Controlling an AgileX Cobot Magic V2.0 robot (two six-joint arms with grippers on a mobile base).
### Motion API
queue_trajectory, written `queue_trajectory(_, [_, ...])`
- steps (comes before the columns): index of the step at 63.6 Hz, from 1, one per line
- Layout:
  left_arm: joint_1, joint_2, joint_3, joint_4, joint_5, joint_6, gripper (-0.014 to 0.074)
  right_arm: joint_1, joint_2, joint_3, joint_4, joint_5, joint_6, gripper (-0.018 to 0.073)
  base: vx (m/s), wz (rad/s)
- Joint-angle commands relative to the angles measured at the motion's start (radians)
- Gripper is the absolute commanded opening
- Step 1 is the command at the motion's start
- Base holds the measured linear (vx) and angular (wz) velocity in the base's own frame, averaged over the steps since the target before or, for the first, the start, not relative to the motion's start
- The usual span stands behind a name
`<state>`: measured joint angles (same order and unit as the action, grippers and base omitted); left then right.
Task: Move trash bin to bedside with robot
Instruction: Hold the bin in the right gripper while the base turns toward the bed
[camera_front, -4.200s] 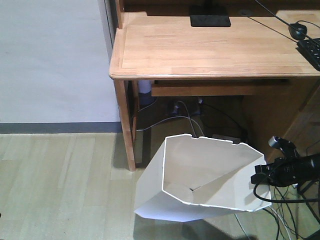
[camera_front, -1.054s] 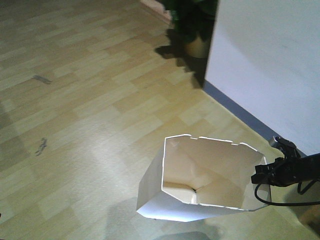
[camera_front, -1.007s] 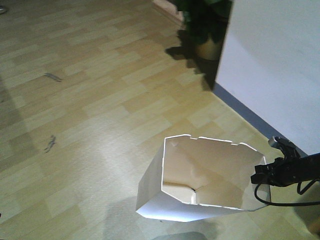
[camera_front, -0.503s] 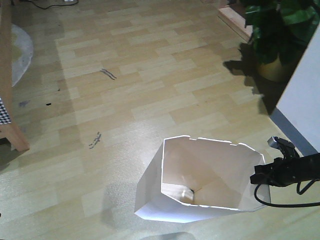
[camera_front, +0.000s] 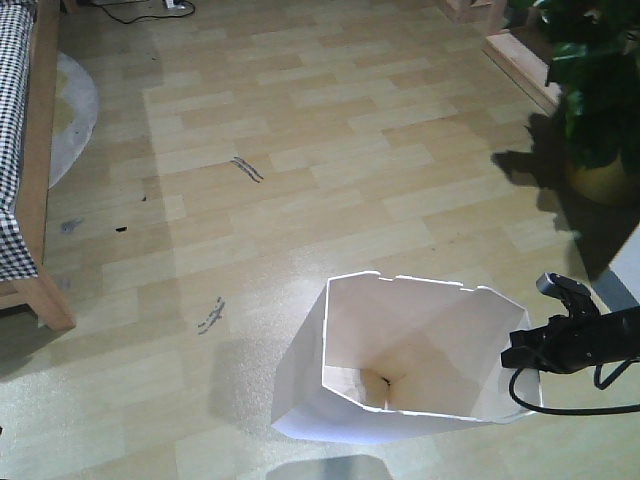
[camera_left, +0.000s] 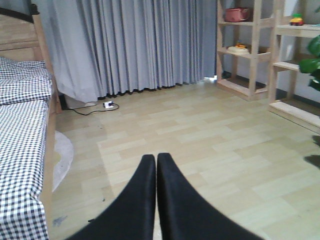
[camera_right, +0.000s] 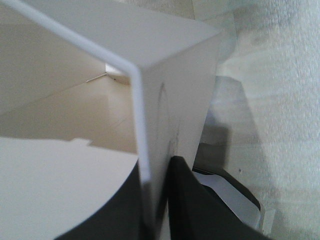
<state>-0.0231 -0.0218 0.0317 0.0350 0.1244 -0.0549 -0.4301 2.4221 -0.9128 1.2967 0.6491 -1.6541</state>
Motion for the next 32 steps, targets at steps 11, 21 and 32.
queue_trajectory(11, [0.001, -0.006, -0.024, -0.001, -0.074, -0.004, -0.0006, -0.004, -0.069, -0.004, 0.046, 0.258, 0.000, -0.0005, 0.35, 0.18])
queue_trajectory(21, [0.001, -0.006, -0.024, -0.001, -0.074, -0.004, -0.0006, -0.004, -0.069, -0.004, 0.046, 0.258, 0.000, -0.0005, 0.36, 0.21])
queue_trajectory(32, [0.001, -0.006, -0.024, -0.001, -0.074, -0.004, -0.0006, -0.004, -0.069, -0.004, 0.046, 0.258, 0.000, -0.0005, 0.39, 0.25])
